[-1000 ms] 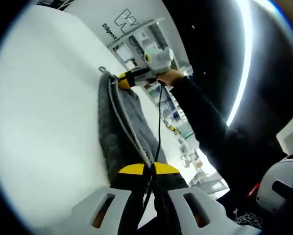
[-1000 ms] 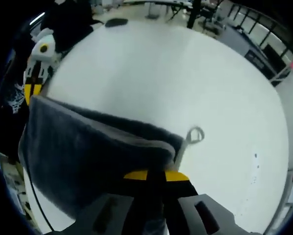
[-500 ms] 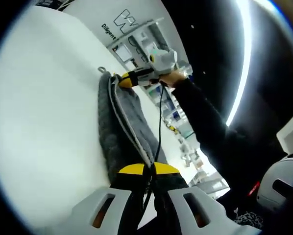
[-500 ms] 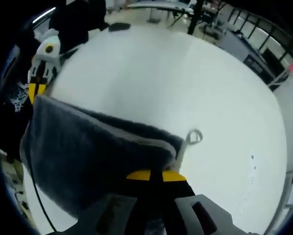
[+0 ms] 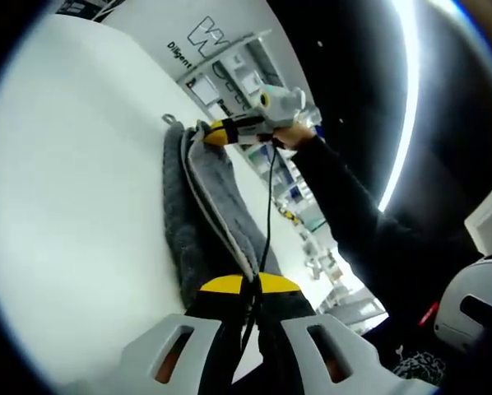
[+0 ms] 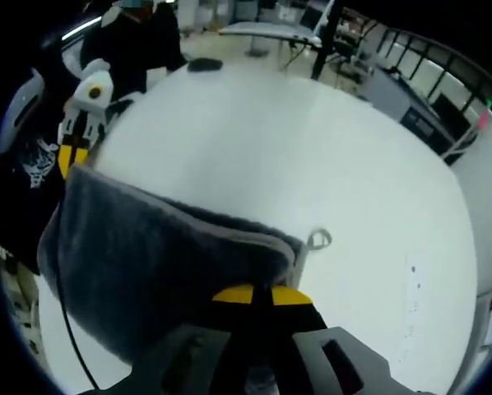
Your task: Open the folded towel by lifting each exposed corner and separating the folded layers until the towel lies flat within the target outline without major curled edges
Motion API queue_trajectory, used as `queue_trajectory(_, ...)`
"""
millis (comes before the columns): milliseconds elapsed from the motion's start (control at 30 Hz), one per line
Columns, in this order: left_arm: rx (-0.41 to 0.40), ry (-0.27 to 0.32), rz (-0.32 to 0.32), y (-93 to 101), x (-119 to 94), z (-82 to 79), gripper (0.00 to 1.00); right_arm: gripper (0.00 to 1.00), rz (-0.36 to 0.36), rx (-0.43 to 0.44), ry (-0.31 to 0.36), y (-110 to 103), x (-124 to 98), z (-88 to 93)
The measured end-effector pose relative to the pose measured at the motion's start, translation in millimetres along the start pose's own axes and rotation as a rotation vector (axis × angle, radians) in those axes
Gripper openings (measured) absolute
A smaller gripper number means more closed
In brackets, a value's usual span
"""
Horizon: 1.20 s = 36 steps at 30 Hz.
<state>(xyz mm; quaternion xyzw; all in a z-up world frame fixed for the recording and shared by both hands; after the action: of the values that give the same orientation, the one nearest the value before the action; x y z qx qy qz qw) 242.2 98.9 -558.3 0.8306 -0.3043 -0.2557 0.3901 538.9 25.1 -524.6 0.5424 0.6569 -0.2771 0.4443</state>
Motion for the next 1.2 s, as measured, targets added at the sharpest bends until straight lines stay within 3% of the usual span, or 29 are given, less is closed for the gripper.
queue_trajectory(1200, 0.035, 0.017, 0.044, 15.3, 0, -0.6, 0.01, 0.00, 0.050, 0.024, 0.038, -4, -11, -5.9)
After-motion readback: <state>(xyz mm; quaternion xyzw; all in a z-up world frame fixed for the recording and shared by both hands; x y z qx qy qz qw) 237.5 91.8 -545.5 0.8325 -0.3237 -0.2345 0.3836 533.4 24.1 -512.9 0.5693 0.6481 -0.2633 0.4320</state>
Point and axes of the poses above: the point that each gripper's makers call its tool centre point, and the gripper's own axes: x roughly forward along the fingers, y roughly to its right, z roughly out of its underside, the point moved 5 cm from there along -x, roughly backward along the fingers, and after that the axes turned 1 degree about -z, right-handed, at the moved point
